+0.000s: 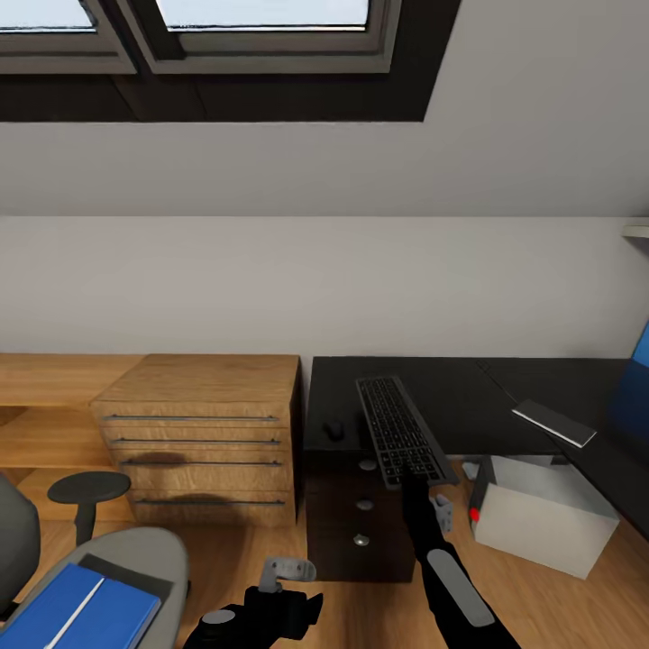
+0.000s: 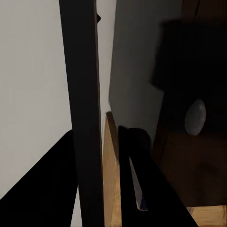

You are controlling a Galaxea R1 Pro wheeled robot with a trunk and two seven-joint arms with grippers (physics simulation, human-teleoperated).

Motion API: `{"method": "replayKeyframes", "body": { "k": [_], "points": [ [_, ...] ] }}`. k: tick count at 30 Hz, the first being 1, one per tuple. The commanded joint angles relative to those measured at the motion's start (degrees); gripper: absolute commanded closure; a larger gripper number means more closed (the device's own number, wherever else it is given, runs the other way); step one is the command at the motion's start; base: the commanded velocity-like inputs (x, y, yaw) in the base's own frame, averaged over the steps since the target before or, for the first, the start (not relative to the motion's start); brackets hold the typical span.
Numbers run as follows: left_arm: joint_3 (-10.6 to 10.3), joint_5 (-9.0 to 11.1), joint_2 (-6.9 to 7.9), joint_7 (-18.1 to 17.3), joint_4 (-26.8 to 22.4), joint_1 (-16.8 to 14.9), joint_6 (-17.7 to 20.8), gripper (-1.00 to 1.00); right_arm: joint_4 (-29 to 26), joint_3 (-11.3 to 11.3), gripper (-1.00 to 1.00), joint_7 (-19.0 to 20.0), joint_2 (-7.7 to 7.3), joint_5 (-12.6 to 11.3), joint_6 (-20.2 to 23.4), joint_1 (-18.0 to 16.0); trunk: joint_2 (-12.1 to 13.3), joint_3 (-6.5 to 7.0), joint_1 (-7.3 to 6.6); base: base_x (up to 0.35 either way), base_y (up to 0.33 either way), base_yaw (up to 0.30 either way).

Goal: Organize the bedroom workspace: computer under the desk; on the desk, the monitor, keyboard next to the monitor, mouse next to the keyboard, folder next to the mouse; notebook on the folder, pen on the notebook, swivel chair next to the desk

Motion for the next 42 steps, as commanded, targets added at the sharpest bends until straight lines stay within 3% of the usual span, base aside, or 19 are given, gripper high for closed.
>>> {"method": "replayKeyframes", "body": {
  "k": [1, 42],
  "points": [
    [-0.13, 0.58, 0.05, 0.60, -0.08, -0.06, 0.04, -1.00, 0.28, 0.21, 1.00, 0.30, 0.00, -0.52, -0.37, -0.06, -0.04, -0.06, 0.00, 0.157, 0.001, 0.000],
    [-0.66, 0.51, 0.05, 0.67, -0.08, -0.06, 0.04, -1.00, 1.67, -0.49, 1.00, -0.03, -0.42, -0.67, 0.09, -0.14, -0.04, -0.06, 0.00, 0.077, 0.000, 0.000]
  ]
}}
